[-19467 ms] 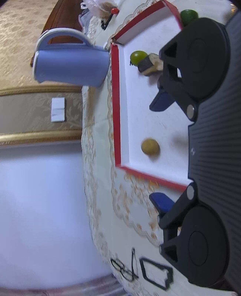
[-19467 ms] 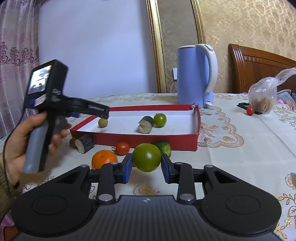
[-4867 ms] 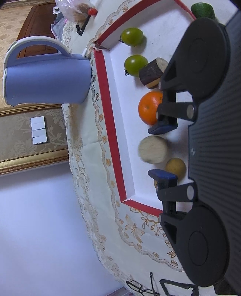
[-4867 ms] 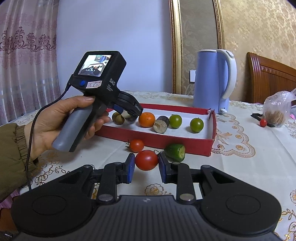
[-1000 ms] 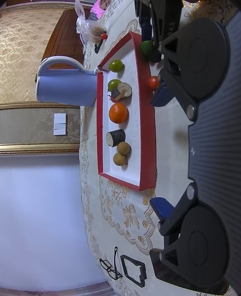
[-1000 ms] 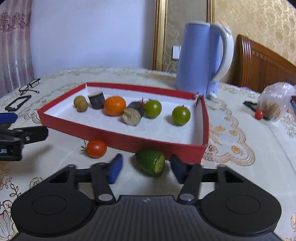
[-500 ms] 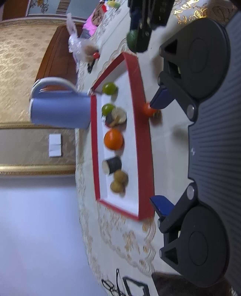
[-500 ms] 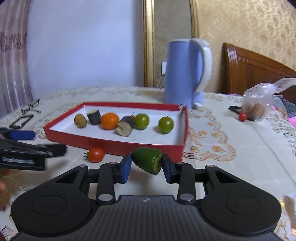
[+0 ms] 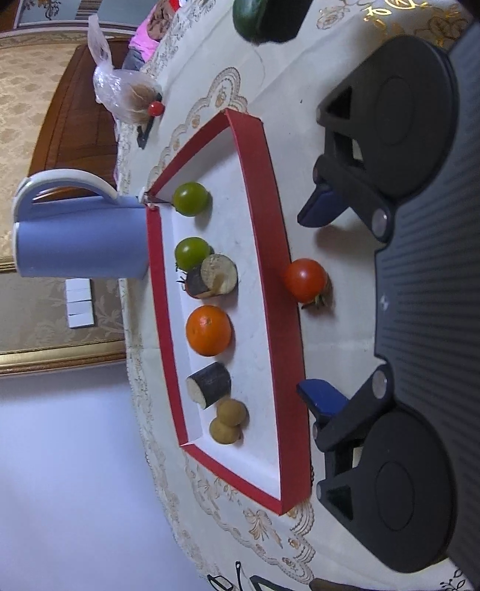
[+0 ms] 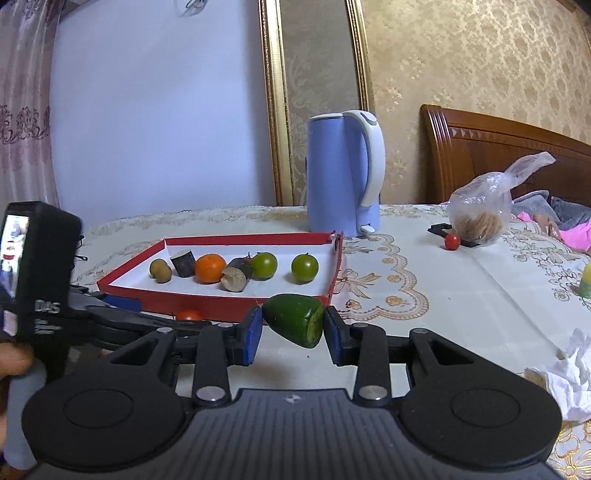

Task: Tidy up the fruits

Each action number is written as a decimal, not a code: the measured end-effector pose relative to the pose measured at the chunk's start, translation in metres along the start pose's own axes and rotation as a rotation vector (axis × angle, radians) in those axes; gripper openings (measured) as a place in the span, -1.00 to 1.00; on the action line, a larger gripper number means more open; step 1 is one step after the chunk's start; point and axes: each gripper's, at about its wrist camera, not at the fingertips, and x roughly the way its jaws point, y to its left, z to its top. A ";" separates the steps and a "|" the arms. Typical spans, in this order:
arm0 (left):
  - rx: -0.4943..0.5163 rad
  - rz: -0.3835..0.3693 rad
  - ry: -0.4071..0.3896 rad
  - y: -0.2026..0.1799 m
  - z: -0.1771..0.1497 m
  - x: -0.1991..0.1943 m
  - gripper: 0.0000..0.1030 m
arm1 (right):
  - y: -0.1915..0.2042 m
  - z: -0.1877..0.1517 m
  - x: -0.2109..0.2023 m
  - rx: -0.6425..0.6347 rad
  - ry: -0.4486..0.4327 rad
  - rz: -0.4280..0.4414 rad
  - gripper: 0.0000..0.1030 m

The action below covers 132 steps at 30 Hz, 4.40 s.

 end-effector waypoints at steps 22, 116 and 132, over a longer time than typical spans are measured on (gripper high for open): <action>-0.036 -0.082 0.033 -0.006 0.006 0.003 -0.27 | 0.004 -0.005 -0.001 -0.002 0.001 0.022 -0.32; -0.112 0.069 -0.064 0.081 0.015 -0.017 0.81 | 0.030 0.075 0.170 -0.006 0.124 -0.052 -0.31; -0.109 0.070 -0.079 0.083 0.011 -0.024 0.94 | 0.047 0.074 0.161 -0.059 0.106 -0.071 0.02</action>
